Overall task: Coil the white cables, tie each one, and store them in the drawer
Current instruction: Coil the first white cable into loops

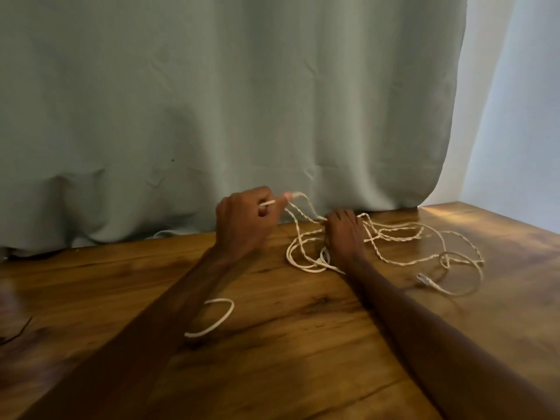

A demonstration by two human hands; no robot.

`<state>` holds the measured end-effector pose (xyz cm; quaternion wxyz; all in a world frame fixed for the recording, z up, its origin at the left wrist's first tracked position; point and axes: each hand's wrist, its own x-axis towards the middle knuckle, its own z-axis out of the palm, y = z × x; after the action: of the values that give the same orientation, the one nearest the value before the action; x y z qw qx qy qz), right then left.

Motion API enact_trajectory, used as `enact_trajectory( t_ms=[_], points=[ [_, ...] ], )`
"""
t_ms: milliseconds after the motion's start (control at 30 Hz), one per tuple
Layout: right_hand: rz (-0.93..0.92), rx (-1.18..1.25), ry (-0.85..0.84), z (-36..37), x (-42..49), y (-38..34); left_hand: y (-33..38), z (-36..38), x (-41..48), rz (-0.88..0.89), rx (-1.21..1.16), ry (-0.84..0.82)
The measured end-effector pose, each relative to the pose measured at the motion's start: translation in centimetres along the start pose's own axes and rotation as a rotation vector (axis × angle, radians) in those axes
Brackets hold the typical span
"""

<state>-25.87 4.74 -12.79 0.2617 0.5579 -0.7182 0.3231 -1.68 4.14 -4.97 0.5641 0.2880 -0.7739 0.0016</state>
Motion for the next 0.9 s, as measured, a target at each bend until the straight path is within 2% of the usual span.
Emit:
enact_trajectory(
  t_ms=[100,167,200,267,333,500,600,733,900],
  points=[
    [0.142,-0.047,-0.144,-0.4,0.2,2.4,-0.6,-3.1,2.4,-0.260,-0.183,0.294],
    [0.213,0.007,-0.177,-1.2,0.1,3.2,-2.1,-5.1,3.6,-0.414,-0.175,0.435],
    [0.233,0.046,-0.186,-1.6,0.0,3.2,-3.0,-5.7,3.6,-0.464,-0.142,0.453],
    [0.238,0.061,-0.224,-2.0,-0.1,2.8,-4.7,-5.6,2.5,-0.531,-0.066,0.387],
    [0.149,0.004,-0.231,-1.8,-0.1,2.0,-5.9,-4.4,0.7,-0.563,-0.070,0.272],
    [-0.102,-0.073,-0.053,-1.5,0.4,-1.3,-4.6,-1.0,-2.0,-0.565,-0.382,-0.155],
    [-0.212,-0.073,-0.105,-1.6,0.2,-3.0,-2.5,1.1,-3.6,-0.510,-0.480,-0.322],
    [-0.305,0.042,-0.069,-2.3,-0.4,-4.6,-0.9,3.1,-5.2,-0.198,-0.257,-0.407],
    [-0.359,0.157,-0.004,-3.6,-0.9,-5.5,-1.8,3.8,-5.5,-0.111,-0.073,-0.404]
  ],
)
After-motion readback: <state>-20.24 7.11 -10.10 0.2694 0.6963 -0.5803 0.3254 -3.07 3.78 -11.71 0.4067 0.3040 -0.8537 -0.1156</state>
